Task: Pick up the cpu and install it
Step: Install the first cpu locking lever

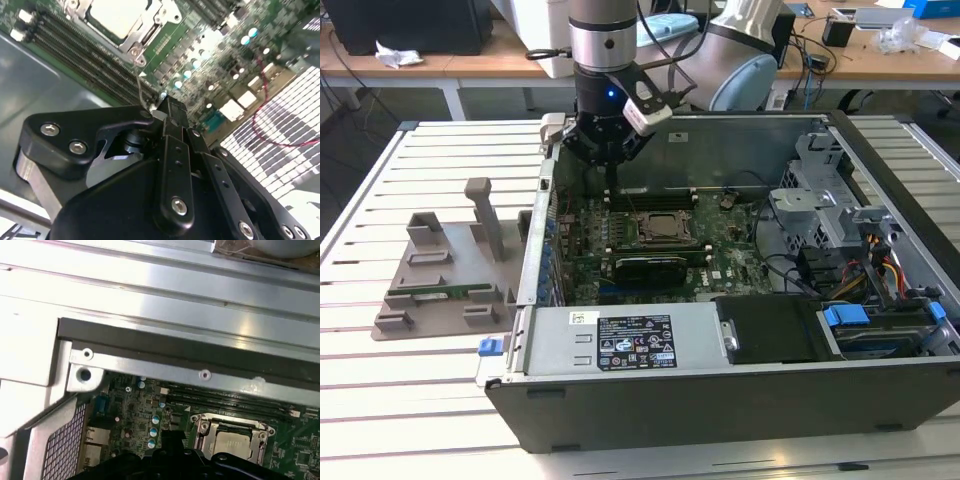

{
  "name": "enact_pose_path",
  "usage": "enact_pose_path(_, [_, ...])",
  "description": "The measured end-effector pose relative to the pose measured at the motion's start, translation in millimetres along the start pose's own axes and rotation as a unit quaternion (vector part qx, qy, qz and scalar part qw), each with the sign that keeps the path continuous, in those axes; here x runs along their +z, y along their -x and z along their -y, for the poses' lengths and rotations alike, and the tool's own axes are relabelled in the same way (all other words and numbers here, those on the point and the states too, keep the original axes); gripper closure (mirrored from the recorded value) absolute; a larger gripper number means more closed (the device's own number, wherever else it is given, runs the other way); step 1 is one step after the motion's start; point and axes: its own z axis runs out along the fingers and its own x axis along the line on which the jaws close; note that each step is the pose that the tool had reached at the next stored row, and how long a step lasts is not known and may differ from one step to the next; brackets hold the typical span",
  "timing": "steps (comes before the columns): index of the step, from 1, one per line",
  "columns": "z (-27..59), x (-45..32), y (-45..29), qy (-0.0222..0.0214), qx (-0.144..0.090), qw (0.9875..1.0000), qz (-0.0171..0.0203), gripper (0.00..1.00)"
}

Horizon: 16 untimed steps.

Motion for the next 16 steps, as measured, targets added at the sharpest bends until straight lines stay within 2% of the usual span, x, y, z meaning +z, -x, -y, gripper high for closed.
enact_pose_path(2, [-5.1,2.6,0.9,0.0,0.001,1.0,-0.0001,0.89])
enact_pose_path(6, [-5.5,5.1,4.0,-0.0001,0.007,1.0,-0.0002,0.89])
enact_pose_path(12, [-2.9,6.3,19.4,-0.0001,0.012,0.9999,-0.0003,0.89])
enact_pose_path(13, [-1.8,6.4,26.1,0.0,0.012,0.9999,-0.0007,0.89])
enact_pose_path(16, [-0.3,6.6,34.9,0.0001,0.012,0.9999,-0.0013,0.89])
